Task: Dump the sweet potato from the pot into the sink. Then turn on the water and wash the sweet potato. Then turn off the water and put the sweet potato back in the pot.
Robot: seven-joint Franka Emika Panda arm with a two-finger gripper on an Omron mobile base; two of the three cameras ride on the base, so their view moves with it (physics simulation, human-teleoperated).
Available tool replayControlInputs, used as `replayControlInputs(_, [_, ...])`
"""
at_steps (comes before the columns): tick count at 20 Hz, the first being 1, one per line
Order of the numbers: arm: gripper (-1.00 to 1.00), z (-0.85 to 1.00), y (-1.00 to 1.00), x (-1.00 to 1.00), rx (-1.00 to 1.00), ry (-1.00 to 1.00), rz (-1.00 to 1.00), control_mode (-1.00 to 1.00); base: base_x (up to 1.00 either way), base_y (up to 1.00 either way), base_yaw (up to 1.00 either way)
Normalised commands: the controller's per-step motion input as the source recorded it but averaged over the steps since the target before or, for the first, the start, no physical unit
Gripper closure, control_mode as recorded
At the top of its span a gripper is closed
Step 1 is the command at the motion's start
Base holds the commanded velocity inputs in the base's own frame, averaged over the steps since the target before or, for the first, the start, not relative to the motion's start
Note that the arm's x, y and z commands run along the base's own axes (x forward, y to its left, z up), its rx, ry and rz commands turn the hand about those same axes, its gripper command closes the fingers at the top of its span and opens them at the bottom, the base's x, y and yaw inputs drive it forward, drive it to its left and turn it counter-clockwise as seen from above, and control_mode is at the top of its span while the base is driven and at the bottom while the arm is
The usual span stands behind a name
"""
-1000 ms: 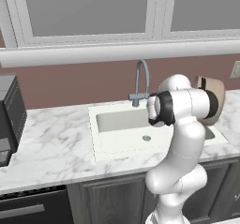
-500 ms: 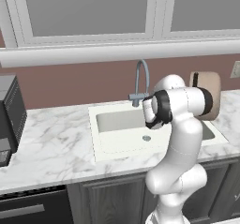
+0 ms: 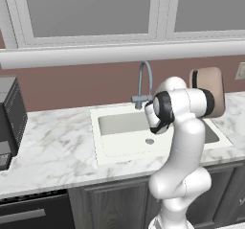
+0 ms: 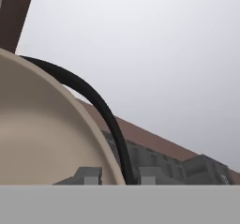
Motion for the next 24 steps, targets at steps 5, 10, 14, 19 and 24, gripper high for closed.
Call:
replayControlInputs(5, [1.00,0.00,0.11,-0.02,-0.20,-0.03,0.02,-1.00,0.00,0.00,0.00])
replayControlInputs(10, [1.00,0.00,0.04,0.00,-0.15,-0.03,0.00,-1.00,0.00,0.00,0.00])
replayControlInputs(14, [1.00,0.00,0.00,0.00,-0.14,-0.05,0.00,-1.00,0.00,0.00,0.00])
replayControlInputs(19, [1.00,0.00,0.00,0.00,-0.13,-0.08,0.00,-1.00,0.00,0.00,0.00])
replayControlInputs(24, [1.00,0.00,0.00,0.00,-0.14,-0.11,0.00,-1.00,0.00,0.00,0.00])
